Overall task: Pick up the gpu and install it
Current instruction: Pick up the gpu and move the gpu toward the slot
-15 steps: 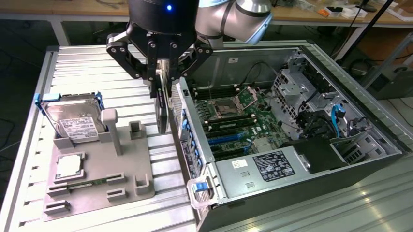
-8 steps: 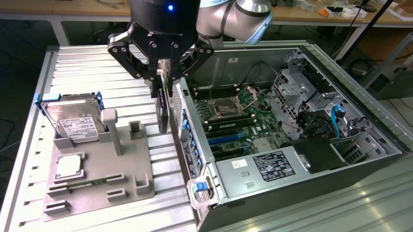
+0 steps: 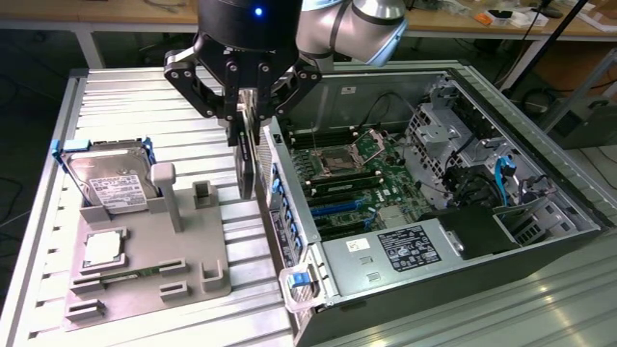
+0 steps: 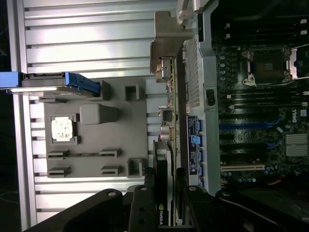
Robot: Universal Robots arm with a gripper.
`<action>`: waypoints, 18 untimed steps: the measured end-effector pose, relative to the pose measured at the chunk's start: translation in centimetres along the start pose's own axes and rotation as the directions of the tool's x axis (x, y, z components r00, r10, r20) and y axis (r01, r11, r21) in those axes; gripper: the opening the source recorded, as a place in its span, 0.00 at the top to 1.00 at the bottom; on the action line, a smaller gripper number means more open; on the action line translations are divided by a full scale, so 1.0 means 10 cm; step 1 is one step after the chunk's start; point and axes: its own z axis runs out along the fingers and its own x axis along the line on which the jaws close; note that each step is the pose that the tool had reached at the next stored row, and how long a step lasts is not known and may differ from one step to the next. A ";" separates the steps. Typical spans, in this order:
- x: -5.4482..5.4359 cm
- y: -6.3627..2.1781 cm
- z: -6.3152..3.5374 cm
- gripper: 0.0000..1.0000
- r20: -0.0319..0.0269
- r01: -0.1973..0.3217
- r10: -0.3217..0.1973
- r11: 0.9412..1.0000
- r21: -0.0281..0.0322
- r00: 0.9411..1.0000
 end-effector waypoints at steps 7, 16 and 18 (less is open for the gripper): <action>-0.02 0.001 0.000 0.73 0.000 0.000 0.000 1.000 0.000 1.000; -0.04 0.002 -0.001 0.73 0.000 0.000 0.000 1.000 0.000 1.000; -0.04 0.002 -0.001 0.73 0.000 0.000 0.000 1.000 0.000 1.000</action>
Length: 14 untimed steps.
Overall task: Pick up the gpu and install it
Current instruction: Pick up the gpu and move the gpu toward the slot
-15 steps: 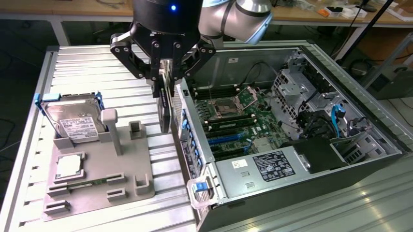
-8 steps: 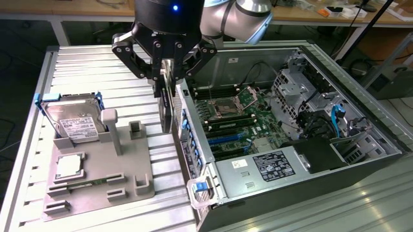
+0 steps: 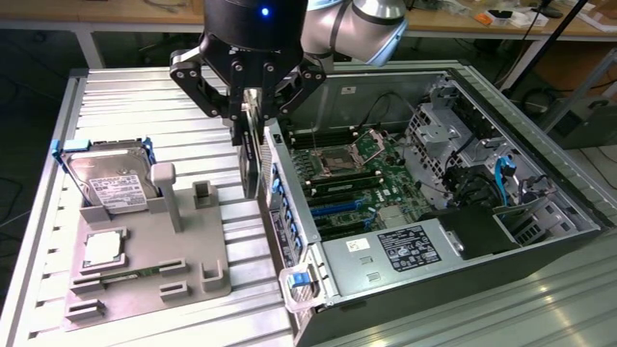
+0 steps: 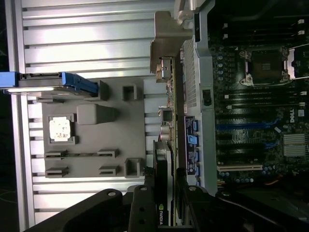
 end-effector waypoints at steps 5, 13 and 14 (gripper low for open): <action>-0.01 0.001 0.000 0.73 0.000 0.000 0.000 1.000 0.000 1.000; -0.04 0.002 -0.001 0.73 0.000 0.000 0.000 1.000 0.000 1.000; -0.04 0.002 -0.001 0.73 0.000 0.000 0.000 1.000 0.000 1.000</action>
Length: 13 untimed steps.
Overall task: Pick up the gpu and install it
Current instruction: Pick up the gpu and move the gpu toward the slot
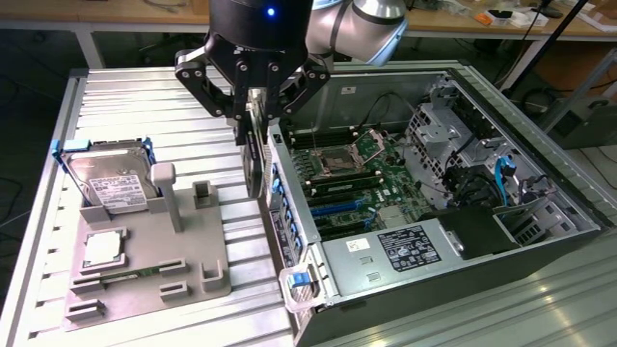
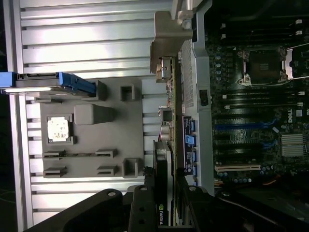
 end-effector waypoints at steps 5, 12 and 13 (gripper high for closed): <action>-0.02 0.000 -0.001 0.73 0.000 0.000 0.000 1.000 0.000 1.000; -0.04 0.002 -0.001 0.73 0.000 0.000 0.000 1.000 0.000 1.000; -0.04 0.002 -0.001 0.73 0.000 0.000 0.000 1.000 0.000 1.000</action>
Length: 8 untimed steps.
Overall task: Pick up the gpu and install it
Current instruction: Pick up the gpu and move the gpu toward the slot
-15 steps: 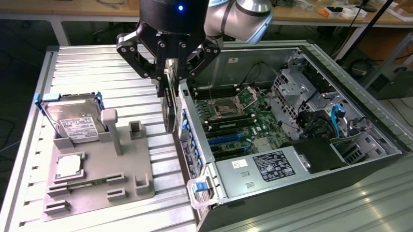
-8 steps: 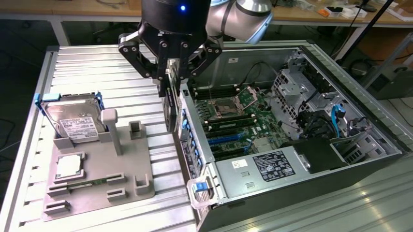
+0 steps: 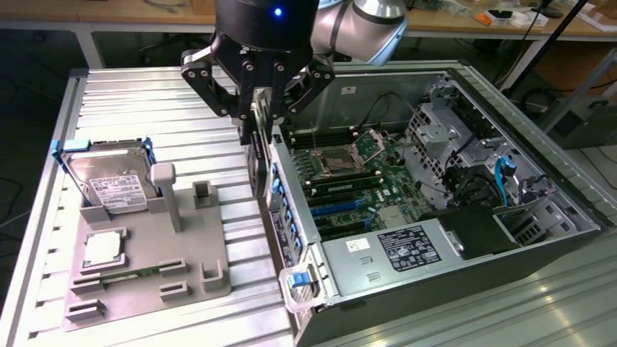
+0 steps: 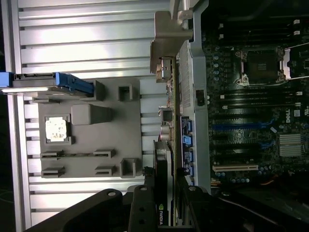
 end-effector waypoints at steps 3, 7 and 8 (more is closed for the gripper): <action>-0.01 0.001 0.000 0.73 0.000 0.000 0.000 1.000 0.000 1.000; -0.02 0.001 -0.001 0.73 0.000 0.000 0.000 1.000 0.000 1.000; -0.02 0.001 0.000 0.73 0.000 0.000 0.000 1.000 0.000 1.000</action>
